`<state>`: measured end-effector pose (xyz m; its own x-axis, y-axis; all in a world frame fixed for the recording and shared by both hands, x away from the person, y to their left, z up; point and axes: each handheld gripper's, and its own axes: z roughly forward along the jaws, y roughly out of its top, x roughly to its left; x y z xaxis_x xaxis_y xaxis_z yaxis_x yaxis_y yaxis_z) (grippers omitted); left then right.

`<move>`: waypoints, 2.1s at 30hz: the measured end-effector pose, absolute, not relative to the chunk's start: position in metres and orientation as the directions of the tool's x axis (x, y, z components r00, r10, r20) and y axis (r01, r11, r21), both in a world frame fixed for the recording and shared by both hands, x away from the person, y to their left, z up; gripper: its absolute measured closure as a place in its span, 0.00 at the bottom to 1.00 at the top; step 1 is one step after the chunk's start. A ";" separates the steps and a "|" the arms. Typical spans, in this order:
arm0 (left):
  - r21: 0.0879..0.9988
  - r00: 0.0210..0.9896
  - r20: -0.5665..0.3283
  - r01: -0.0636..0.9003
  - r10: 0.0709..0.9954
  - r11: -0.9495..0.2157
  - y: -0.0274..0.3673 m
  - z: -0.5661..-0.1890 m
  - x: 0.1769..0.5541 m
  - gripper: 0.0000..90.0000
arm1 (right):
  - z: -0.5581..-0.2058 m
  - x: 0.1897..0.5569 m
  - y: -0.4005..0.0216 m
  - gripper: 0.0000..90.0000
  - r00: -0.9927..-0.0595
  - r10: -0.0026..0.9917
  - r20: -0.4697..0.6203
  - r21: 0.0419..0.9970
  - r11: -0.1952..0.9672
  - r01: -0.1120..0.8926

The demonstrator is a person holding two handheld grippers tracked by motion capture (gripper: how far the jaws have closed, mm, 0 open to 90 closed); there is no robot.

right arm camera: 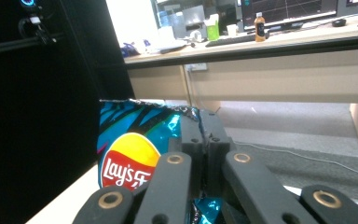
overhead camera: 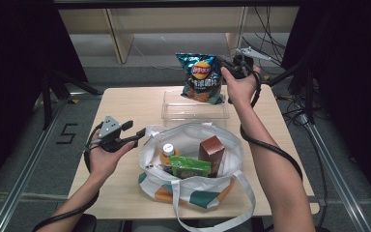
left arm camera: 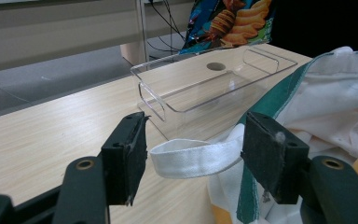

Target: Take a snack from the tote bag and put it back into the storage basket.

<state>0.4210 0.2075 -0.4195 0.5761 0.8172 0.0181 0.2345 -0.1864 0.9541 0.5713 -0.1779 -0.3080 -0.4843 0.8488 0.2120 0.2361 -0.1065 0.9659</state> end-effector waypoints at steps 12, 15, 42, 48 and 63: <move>0.954 0.579 0.018 0.235 0.815 -0.187 0.207 -0.420 0.422 0.43 | -0.320 0.578 -0.182 1.00 -0.462 0.850 0.253 0.953 -0.137 0.271; 0.954 0.580 0.019 0.233 0.815 -0.188 0.208 -0.420 0.422 0.43 | -0.324 0.580 -0.182 1.00 -0.460 0.854 0.243 0.955 -0.128 0.266; 0.956 0.574 0.019 0.230 0.818 -0.184 0.209 -0.418 0.421 0.43 | -0.336 0.589 -0.175 1.00 -0.443 0.857 0.265 0.944 -0.136 0.300; 0.956 0.570 0.015 0.233 0.821 -0.180 0.209 -0.418 0.420 0.43 | -0.336 0.589 -0.174 1.00 -0.427 0.858 0.284 0.936 -0.152 0.317; 0.958 0.574 0.019 0.225 0.819 -0.180 0.210 -0.418 0.420 0.43 | -0.341 0.594 -0.175 1.00 -0.428 0.859 0.281 0.937 -0.150 0.314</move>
<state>0.4204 0.2096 -0.4175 0.5740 0.8186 0.0191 0.2251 -0.1801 0.9575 0.5941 -0.1747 -0.3412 -0.4282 0.8587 0.2815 0.3145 -0.1504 0.9373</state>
